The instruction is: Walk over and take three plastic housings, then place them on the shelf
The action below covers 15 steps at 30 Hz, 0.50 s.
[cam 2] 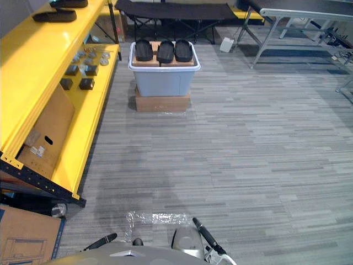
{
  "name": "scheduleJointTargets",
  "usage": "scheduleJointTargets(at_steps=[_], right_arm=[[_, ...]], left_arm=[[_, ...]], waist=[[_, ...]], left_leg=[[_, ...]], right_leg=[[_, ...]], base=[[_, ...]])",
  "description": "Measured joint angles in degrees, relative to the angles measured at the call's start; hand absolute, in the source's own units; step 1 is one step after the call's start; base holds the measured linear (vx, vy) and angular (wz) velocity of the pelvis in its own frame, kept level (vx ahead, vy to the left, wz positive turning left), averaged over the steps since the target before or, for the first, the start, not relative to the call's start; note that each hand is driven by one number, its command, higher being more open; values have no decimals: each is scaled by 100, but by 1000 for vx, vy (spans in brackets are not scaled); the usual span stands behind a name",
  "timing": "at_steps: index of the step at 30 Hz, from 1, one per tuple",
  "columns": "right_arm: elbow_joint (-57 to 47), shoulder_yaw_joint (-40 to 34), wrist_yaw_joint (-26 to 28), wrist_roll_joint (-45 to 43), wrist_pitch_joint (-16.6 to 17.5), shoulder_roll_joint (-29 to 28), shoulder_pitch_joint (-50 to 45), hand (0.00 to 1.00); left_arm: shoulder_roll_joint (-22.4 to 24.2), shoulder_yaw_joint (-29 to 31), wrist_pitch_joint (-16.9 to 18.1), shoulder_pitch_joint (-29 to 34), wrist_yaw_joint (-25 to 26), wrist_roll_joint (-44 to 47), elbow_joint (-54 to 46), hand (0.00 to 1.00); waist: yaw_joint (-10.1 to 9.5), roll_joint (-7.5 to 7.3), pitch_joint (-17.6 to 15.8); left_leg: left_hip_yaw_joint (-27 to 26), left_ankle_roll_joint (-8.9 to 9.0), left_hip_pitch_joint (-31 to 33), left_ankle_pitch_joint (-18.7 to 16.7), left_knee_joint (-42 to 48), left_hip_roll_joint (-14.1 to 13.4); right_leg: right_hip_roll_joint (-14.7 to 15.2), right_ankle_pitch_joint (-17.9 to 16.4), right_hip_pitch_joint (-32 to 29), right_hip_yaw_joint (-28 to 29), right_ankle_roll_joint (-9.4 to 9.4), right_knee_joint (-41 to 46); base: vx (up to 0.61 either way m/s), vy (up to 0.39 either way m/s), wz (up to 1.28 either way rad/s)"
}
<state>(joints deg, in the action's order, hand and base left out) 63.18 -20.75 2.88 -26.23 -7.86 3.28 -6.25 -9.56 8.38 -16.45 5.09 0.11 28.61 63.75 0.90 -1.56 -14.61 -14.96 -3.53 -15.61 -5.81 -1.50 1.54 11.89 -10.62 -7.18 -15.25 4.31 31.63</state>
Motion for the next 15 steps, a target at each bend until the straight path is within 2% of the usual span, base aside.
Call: scheduleJointTargets(at_steps=[2,4,6,7,8,9,10,11,12,13,14,15], right_arm=[[-11,-6,53,23,6,-46,-50,100],[-54,-107,86,79,60,-111,-154,100],[-62,-129,91,86,90,-157,-263,100],[-94,-146,114,81,87,-168,-311,100],[-99,-187,141,81,85,-162,-312,100],[-113,-224,183,83,80,-89,-337,100],[-114,-233,193,102,74,-27,-404,100],[-88,-227,175,150,76,3,-360,100],[-86,-221,181,178,71,18,-355,100],[-91,-204,188,191,67,103,-336,100],[-73,-165,185,343,84,180,-297,100],[38,-65,184,467,133,257,-214,100]], left_arm=[[-4,14,25,0,-12,-18,1,100],[5,120,25,6,-14,-19,0,100],[5,204,22,38,-20,-37,-12,100],[28,292,21,59,-12,-109,-21,100],[56,326,18,75,0,-159,-21,100],[154,336,28,134,39,-178,-35,100],[230,366,33,224,25,-161,-40,100],[285,615,45,210,-73,31,-105,100],[314,687,128,196,-64,82,-206,100],[403,789,214,212,-92,139,-368,100],[438,827,285,218,-115,243,-431,100],[447,814,301,177,-163,291,-484,100]], waist=[[29,-2,0],[32,-14,3],[26,-67,23],[47,-66,39],[80,-22,71],[121,135,157],[119,220,291],[74,247,301],[75,262,294],[59,375,223],[31,451,187],[-3,482,137]], left_leg=[[-1,104,8,-204,238,-163],[11,287,-9,-500,549,-362],[22,469,-116,-788,752,-440],[33,555,-198,-1030,904,-528],[48,612,-220,-1144,969,-613],[51,729,-308,-1299,1018,-869],[46,815,-236,-1332,1322,-1032],[129,869,300,-1358,2530,-1280],[234,877,642,-1262,3297,-1448],[454,886,1317,-976,4921,-1827],[499,884,1640,-970,5805,-2007],[652,815,1964,-1012,6450,-1960]], right_leg=[[-66,62,-52,-63,39,-597],[-109,261,-94,-160,73,-1207],[-111,361,-60,-180,-1,-1392],[-119,577,-64,-172,-199,-1207],[-148,603,-84,-202,-224,-1046],[-333,399,-74,-276,-352,-802],[-486,188,-43,-347,-400,-800],[-588,29,70,-386,-468,-789],[-640,46,193,-433,-510,-877],[-844,3,595,-514,-578,-1140],[-1000,-26,943,-514,-627,-1356],[-1061,-68,1416,-513,-681,-1621]], base=[[165,-30,-2],[262,-100,3],[328,-183,-2],[356,-228,-1],[468,-328,7],[431,-268,12],[547,-322,8],[379,-218,6],[460,-286,18],[444,-241,15],[551,-206,9],[505,-125,-20]])
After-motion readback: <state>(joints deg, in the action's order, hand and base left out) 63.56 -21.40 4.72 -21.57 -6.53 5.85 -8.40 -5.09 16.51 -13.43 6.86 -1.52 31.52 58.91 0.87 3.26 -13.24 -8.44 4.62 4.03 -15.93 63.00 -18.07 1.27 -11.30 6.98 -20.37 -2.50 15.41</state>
